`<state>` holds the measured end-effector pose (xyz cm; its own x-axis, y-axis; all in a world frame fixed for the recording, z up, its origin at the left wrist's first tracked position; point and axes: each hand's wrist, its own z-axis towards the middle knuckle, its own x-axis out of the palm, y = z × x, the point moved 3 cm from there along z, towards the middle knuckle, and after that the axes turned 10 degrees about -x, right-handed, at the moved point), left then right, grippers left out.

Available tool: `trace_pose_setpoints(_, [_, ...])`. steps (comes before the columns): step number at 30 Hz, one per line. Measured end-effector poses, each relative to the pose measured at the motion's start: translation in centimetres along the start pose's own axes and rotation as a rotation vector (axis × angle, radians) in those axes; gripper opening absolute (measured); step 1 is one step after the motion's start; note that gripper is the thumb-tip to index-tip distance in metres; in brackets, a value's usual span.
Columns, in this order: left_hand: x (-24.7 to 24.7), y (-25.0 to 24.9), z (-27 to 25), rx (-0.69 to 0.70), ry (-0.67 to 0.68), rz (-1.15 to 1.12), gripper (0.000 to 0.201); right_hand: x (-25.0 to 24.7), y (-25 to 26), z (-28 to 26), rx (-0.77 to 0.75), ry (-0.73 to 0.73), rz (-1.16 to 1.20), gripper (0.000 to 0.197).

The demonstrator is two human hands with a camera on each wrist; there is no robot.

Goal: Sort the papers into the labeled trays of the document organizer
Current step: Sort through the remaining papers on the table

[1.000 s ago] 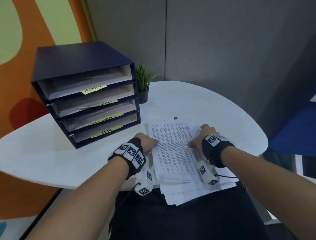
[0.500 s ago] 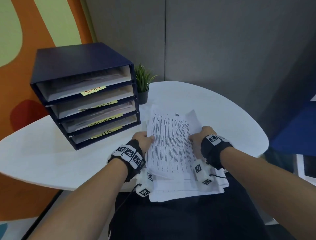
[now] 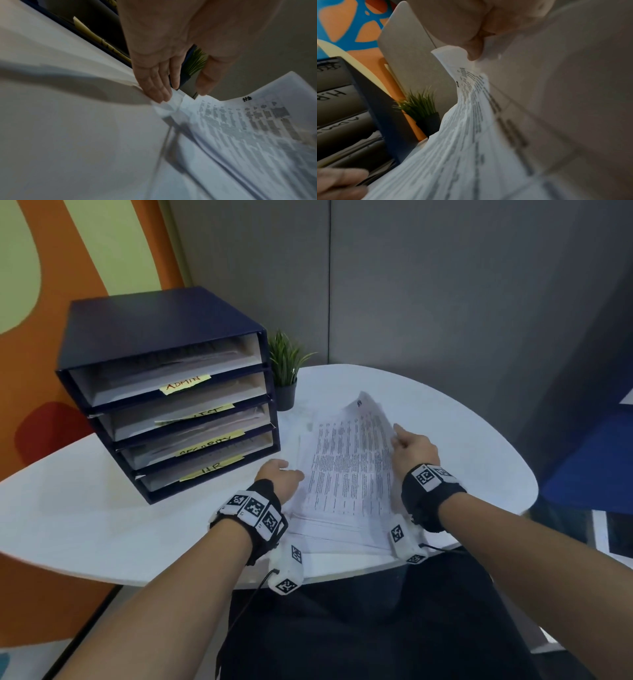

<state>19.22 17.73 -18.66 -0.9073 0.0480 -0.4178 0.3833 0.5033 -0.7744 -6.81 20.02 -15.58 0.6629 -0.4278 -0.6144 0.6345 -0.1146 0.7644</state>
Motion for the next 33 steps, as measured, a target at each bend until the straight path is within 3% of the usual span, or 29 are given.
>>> trace_pose_setpoints(5, [-0.3, 0.3, 0.0, -0.023, -0.010, 0.083, 0.050, -2.6, -0.5, 1.2, 0.036, -0.117, -0.105, 0.021])
trace_pose_setpoints(9, [-0.4, 0.5, 0.2, -0.019, -0.021, 0.104, 0.045, -5.1, -1.3, 1.9, 0.069, -0.175, -0.098, 0.022])
trace_pose_setpoints(13, [-0.4, 0.4, 0.2, -0.025, 0.009, 0.093, 0.039, -6.2, -2.2, 1.6, 0.118, -0.115, -0.012, 0.011])
trace_pose_setpoints(16, [-0.2, 0.4, 0.0, -0.028, 0.049, 0.096, 0.035, -5.3, -2.8, 0.9, 0.148, -0.074, 0.043, 0.021])
trace_pose_setpoints(20, [0.1, 0.3, -0.4, -0.013, 0.072, 0.124, 0.037, -3.4, -2.5, 0.2, 0.120, 0.004, -0.048, 0.014])
trace_pose_setpoints(33, [0.1, 0.4, 0.3, 0.017, 0.068, 0.136, 0.041, -9.6, -2.9, 1.7, 0.091, -0.292, -0.118, 0.014])
